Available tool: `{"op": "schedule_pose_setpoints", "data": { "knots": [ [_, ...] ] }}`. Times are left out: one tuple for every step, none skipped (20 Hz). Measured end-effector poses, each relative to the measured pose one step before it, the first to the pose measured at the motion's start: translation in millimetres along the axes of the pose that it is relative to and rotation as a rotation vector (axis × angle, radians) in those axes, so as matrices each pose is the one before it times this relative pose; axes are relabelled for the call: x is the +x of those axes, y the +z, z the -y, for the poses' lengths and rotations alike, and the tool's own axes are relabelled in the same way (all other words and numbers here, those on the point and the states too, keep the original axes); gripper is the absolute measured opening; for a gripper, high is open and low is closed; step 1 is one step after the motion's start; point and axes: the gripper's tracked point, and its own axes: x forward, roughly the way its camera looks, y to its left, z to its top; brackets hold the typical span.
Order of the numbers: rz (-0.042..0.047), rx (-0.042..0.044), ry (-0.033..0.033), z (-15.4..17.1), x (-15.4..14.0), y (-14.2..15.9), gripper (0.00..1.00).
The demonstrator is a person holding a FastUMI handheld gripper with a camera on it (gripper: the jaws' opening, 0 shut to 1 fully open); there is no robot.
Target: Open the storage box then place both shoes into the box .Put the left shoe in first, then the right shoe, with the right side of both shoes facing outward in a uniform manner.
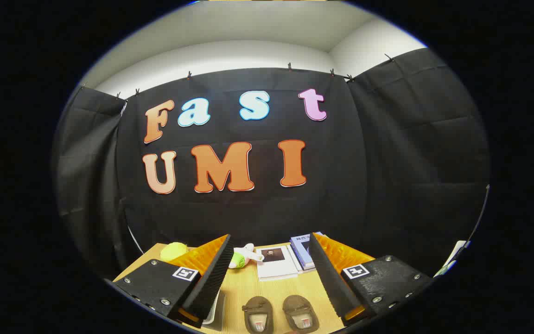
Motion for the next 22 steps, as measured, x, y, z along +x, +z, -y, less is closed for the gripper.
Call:
{"op": "schedule_pose_setpoints", "data": {
  "knots": [
    [0.00012, -0.00275, 0.00249, -0.88, -0.34, 0.35, 0.97],
    [-0.00128, -0.00274, 0.00221, -1.37, 0.76, -0.33, 0.97],
    [0.00216, -0.00244, 0.00352, -2.34, -0.24, 0.92, 0.97],
    [0.00241, -0.00231, 0.00345, -1.62, -0.66, 0.26, 0.97],
    [-0.00027, -0.00123, 0.00154, -1.79, 0.93, -0.6, 0.97],
    [-0.00276, -0.00026, 0.0001, -0.48, 0.77, -1.69, 0.97],
    [-0.00356, -0.00133, 0.00244, -1.67, 0.87, -0.62, 0.97],
    [-0.00654, -0.00209, 0.00361, -1.51, 0.02, -2.18, 0.97],
    [-0.00653, -0.00543, 0.00288, -1.44, -0.01, -1.34, 0.97],
    [-0.00371, -0.00648, -0.00143, 0.29, 0.24, -0.55, 0.97],
    [0.00075, -0.00427, -0.00052, -0.76, 0.67, -0.16, 0.97],
    [-0.00054, -0.00106, 0.00217, -1.69, 0.64, -0.28, 0.97],
    [-0.00043, 0.00072, 0.00321, -2.63, -0.36, -1.03, 0.97],
    [-0.00209, 0.00042, 0.0057, -1.98, 0.72, -0.74, 0.97],
    [-0.0056, 0.00058, 0.0059, -1.98, 0.93, -3.14, 0.97],
    [-0.00609, 0.00071, 0.00409, -0.63, 0.99, -2.07, 0.97],
    [-0.00552, 0.00058, 0.00492, -1.2, 1.06, -3.36, 0.97],
    [-0.00639, 0.00365, 0.00805, -0.97, 1.18, -3.14, 0.97],
    [-0.01005, 0.01274, 0.01077, -2.56, 2.1, -5.38, 0.97],
    [-0.01751, 0.02838, 0.01819, -2.68, 3.56, -7.11, 0.97],
    [-0.02135, 0.0396, 0.02356, -4.26, 2.54, -8.88, 0.97],
    [-0.02993, 0.04605, 0.02317, -3.61, 3.26, -9.98, 0.97]
  ]
}}
